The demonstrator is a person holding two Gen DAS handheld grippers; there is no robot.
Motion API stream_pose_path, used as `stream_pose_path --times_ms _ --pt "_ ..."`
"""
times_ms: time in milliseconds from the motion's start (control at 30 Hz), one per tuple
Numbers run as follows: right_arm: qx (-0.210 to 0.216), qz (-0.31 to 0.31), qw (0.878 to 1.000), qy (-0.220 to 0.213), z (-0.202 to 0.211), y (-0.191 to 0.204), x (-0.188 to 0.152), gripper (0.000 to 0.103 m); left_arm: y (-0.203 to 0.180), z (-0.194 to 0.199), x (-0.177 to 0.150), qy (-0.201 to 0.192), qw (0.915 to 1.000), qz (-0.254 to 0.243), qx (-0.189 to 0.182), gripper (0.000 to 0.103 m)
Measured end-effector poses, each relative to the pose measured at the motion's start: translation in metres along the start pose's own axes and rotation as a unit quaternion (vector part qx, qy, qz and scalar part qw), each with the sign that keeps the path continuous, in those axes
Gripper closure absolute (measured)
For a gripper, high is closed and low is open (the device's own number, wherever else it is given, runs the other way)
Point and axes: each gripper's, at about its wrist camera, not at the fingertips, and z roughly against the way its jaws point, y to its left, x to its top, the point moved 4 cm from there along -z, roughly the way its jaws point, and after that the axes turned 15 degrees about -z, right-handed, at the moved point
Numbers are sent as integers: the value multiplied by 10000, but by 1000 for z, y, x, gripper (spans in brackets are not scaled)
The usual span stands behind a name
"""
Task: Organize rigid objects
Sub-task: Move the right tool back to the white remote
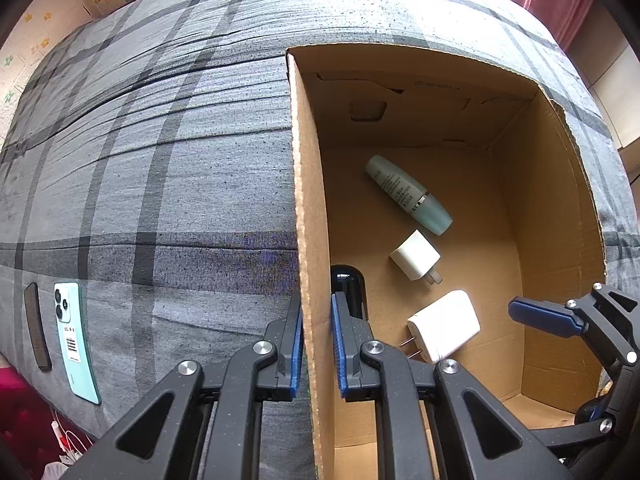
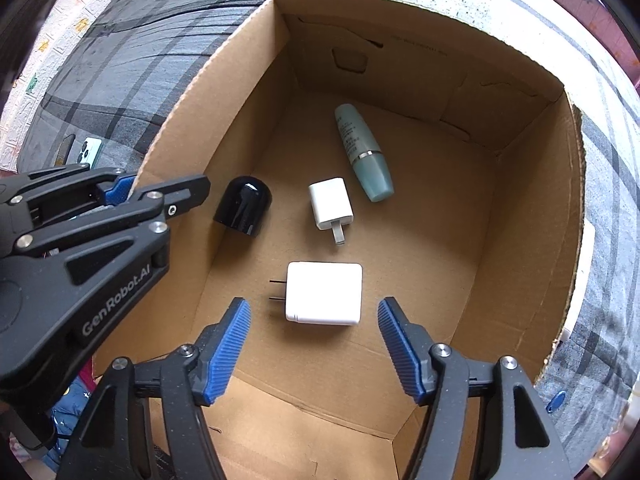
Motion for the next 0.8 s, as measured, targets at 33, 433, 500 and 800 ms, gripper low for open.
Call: stream_pose_path --times_ms 33,433,500,800 --pt "-5 -3 10000 -22 1 -1 -1 26 0 0 0 0 10000 6 -2 89" --pt "-71 51 9995 -290 28 -6 -11 9 -1 1 0 -1 10000 19 14 89" --pt "-61 46 9994 -330 32 -6 -12 5 -1 1 0 -2 10000 18 21 89" --pt "-69 -121 9984 -551 57 -14 -16 3 -1 1 -1 -1 10000 4 20 89"
